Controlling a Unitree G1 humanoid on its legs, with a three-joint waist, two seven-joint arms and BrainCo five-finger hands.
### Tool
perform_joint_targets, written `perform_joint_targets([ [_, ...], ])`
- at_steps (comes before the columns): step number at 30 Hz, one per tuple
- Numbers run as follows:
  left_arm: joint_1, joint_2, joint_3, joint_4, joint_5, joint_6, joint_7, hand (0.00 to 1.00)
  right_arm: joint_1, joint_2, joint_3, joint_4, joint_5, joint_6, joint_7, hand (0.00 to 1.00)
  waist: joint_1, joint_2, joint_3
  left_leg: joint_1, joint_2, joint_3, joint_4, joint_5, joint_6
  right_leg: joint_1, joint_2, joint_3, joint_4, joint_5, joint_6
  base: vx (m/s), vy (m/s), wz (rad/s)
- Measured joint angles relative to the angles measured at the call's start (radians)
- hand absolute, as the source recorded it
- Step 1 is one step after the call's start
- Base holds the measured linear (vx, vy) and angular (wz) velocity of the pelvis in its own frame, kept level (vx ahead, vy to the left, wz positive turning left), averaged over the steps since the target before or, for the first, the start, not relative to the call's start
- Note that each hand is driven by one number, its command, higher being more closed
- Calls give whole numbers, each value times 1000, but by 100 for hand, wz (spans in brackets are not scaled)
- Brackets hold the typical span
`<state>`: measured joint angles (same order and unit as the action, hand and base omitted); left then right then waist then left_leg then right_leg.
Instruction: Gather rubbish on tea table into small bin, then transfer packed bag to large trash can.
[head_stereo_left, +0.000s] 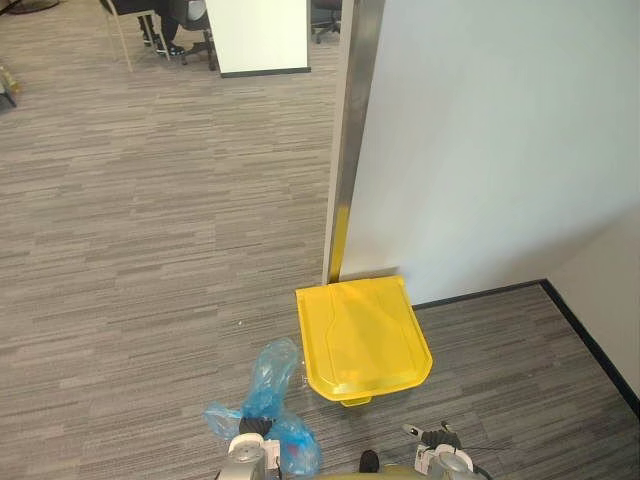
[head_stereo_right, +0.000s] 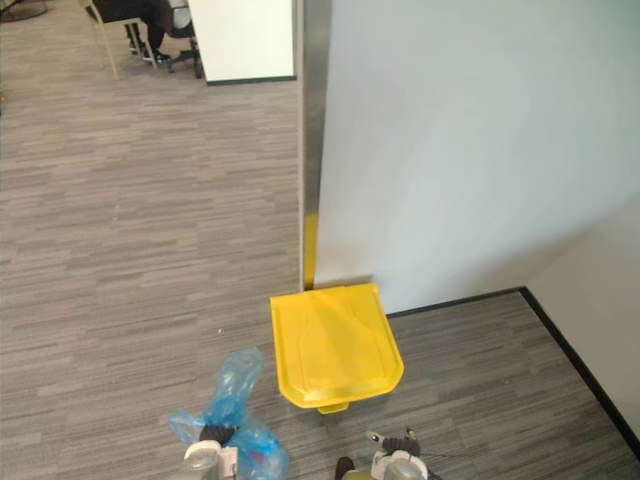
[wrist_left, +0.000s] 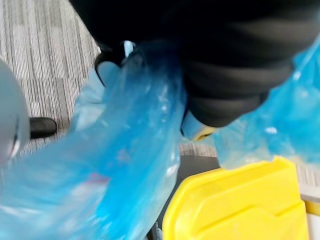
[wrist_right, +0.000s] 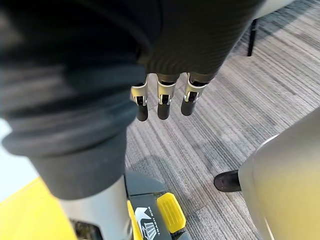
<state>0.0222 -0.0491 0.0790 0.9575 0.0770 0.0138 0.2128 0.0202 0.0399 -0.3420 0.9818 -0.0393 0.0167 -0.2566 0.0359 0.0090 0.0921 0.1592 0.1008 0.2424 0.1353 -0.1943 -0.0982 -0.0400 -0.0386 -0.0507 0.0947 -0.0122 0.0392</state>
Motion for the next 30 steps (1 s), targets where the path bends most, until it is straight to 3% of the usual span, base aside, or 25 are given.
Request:
perform_joint_targets([
  [11, 4, -4, 22, 6, 0, -6, 2, 100, -3, 0, 2, -3, -1, -3, -1, 0, 5, -2, 10, 24, -1, 57, -62, -6, 10, -35, 23, 63, -16, 57, -5, -128, -5, -18],
  [22, 0, -7, 62, 5, 0, -6, 7, 100, 0, -1, 12, -10, -2, -3, -3, 0, 17, -5, 18, 31, 13, 99, -40, -33, 6, -48, 35, 88, -4, 61, 3, -16, -6, -14],
  [24, -1, -5, 62, 5, 0, -6, 7, 100, 0, -1, 21, -9, -2, -3, -3, 0, 19, -10, 21, 24, 12, 90, -17, -44, 10, -68, 26, 76, 48, 36, 7, 84, 48, 17],
  [26, -9, -3, 60, 5, 0, -5, 6, 100, 0, -2, 38, -8, -2, -3, -3, 0, 17, -28, 34, 18, -3, 59, 19, -70, 27, -106, -10, 51, 187, -31, 32, 85, 70, 43],
  [29, -29, -13, 73, 11, 0, -4, 5, 100, -21, -19, 29, -19, -2, -4, -4, 0, 11, -22, 72, 74, -21, 11, 32, -107, 68, -244, -63, -33, 533, -60, 82, 40, 76, 44],
  [30, -31, -6, 81, 14, 1, -3, 5, 100, -23, -23, 28, -17, -2, -2, -5, 0, 12, -24, 75, 90, -11, 5, 63, -137, 71, -269, -62, -45, 523, -83, 61, 93, 47, 23],
])
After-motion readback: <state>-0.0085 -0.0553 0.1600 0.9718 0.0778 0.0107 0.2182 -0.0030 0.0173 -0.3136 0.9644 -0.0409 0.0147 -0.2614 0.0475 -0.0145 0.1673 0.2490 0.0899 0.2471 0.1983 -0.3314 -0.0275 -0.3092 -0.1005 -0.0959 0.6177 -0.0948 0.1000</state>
